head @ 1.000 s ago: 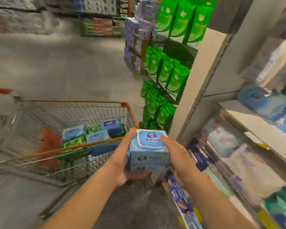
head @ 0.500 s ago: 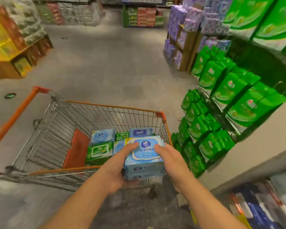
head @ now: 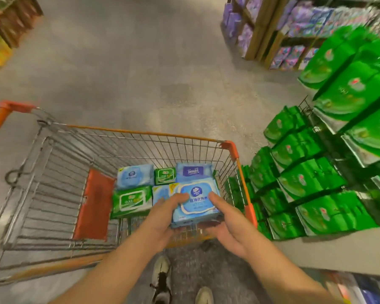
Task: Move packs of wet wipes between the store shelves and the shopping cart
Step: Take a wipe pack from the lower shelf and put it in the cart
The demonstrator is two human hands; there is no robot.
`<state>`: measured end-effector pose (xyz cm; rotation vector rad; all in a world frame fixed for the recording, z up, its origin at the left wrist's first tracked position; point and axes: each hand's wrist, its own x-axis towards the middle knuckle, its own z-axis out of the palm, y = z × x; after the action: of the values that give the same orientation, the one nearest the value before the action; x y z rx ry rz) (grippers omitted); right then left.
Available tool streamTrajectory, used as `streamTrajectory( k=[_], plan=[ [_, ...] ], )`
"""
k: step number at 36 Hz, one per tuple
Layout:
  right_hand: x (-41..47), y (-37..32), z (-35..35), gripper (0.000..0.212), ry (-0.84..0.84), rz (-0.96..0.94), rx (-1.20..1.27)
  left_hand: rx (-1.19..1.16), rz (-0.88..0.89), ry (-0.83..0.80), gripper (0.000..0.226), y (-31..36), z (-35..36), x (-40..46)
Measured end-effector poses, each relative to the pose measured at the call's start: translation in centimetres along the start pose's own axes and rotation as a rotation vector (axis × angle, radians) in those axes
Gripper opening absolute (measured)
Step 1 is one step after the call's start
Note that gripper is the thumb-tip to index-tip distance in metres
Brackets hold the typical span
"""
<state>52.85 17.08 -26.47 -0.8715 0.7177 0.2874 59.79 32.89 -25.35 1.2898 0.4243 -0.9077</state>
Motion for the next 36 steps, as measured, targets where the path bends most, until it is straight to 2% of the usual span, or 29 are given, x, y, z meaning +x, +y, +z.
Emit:
streamTrajectory(
  k=[1,3,5,8,11,14,16,18,21,22,25,27,29,34,36],
  plan=[
    [0.4,0.4,-0.1,0.067,-0.006,-0.001,0.055,0.008,-0.01,-0.015,0.081,-0.1,0.0,0.6],
    [1.9,1.1,-0.2,0.083,-0.024,-0.011,0.156,0.025,-0.039,-0.052,0.079,-0.4,-0.1,2.6],
    [3.1,1.6,-0.3,0.095,-0.005,-0.01,0.227,0.03,-0.056,-0.065,0.065,-0.9,-0.1,4.5],
    [4.9,1.6,-1.6,0.101,0.049,0.002,0.255,0.038,-0.086,-0.084,0.045,-1.4,0.6,6.7],
    [6.6,1.0,-3.5,0.089,0.09,0.008,0.19,0.071,-0.098,-0.095,0.043,-1.6,1.8,9.2],
    [8.8,0.7,-5.8,0.071,0.22,0.039,0.169,0.152,-0.14,-0.113,0.035,-2.2,3.0,11.9],
    [10.4,0.7,-7.3,0.069,0.289,0.056,0.18,0.177,-0.162,-0.122,0.033,-3.1,3.6,13.8],
    [12.2,1.0,-8.8,0.068,0.332,0.083,0.176,0.164,-0.181,-0.104,0.036,-4.3,4.2,15.8],
    [14.6,1.8,-10.8,0.048,0.343,0.142,0.139,0.124,-0.238,-0.037,0.042,-6.5,5.1,18.6],
    [15.6,2.2,-11.4,0.051,0.356,0.155,0.138,0.103,-0.248,0.013,0.049,-7.2,5.4,19.5],
    [18.6,3.7,-12.8,0.08,0.414,0.169,0.135,0.093,-0.284,0.142,0.089,-10.2,5.4,23.3],
    [20.4,4.5,-13.2,0.1,0.447,0.192,0.12,0.059,-0.322,0.168,0.088,-11.0,5.4,24.8],
    [22.2,5.3,-13.9,0.109,0.465,0.204,0.111,0.025,-0.355,0.168,0.088,-11.3,5.3,25.8],
    [25.3,6.6,-15.3,0.073,0.496,0.236,0.12,-0.078,-0.368,0.188,0.066,-13.5,5.9,28.7],
    [26.2,7.5,-16.4,0.061,0.499,0.248,0.133,-0.164,-0.392,0.196,0.07,-14.1,6.3,29.4]
  ],
)
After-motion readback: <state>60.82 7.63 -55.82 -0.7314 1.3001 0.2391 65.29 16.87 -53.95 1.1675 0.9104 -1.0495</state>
